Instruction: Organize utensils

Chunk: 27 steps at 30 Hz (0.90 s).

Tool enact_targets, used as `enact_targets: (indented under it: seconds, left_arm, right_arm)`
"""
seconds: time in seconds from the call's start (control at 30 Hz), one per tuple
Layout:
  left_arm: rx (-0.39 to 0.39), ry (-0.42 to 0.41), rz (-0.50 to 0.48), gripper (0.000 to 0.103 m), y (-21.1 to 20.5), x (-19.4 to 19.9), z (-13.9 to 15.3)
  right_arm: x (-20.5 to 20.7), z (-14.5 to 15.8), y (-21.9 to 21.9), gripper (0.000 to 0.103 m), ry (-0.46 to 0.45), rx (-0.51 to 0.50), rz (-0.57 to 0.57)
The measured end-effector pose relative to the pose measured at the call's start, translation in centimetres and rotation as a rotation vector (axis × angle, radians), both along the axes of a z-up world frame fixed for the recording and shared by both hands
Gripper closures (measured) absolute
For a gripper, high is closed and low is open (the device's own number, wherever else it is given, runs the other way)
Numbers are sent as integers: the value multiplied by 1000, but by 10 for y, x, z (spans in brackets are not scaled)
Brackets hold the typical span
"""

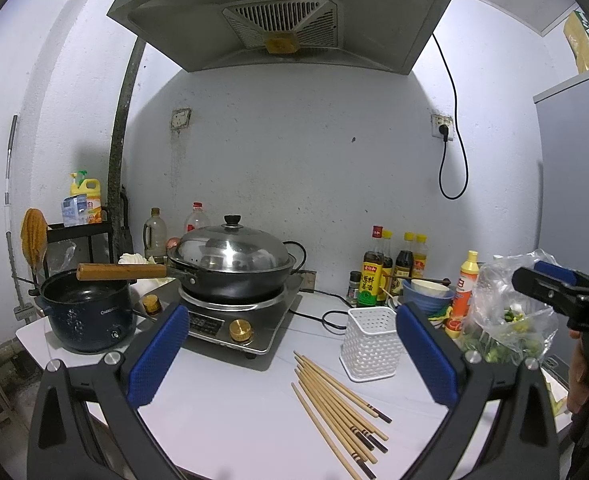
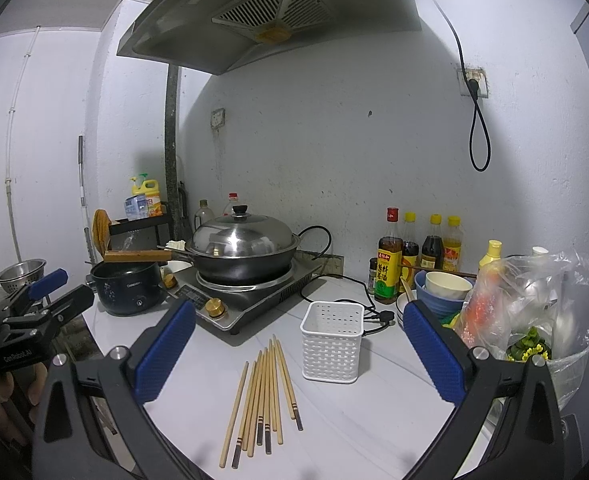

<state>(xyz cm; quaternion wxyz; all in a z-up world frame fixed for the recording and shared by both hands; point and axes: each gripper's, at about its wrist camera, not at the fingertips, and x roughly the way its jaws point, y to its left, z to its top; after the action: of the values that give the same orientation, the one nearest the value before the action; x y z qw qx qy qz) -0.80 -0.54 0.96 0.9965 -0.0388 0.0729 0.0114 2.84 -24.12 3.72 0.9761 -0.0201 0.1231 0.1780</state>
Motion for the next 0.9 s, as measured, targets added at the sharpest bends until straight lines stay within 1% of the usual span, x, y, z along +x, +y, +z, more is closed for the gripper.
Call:
enact_targets:
  seconds: [0.6, 0.77, 0.9]
  left_arm:
    - [-6, 10, -5, 0, 2, 4, -1]
    - [-5, 20, -6, 0, 4, 12, -2]
    - [-3, 51, -11, 0, 5, 25, -7]
  right_arm:
    - [2, -4, -3, 0, 6, 1, -4]
    - [4, -5, -3, 0, 11, -2, -4]
    - [16, -8, -1, 0, 38, -6, -9]
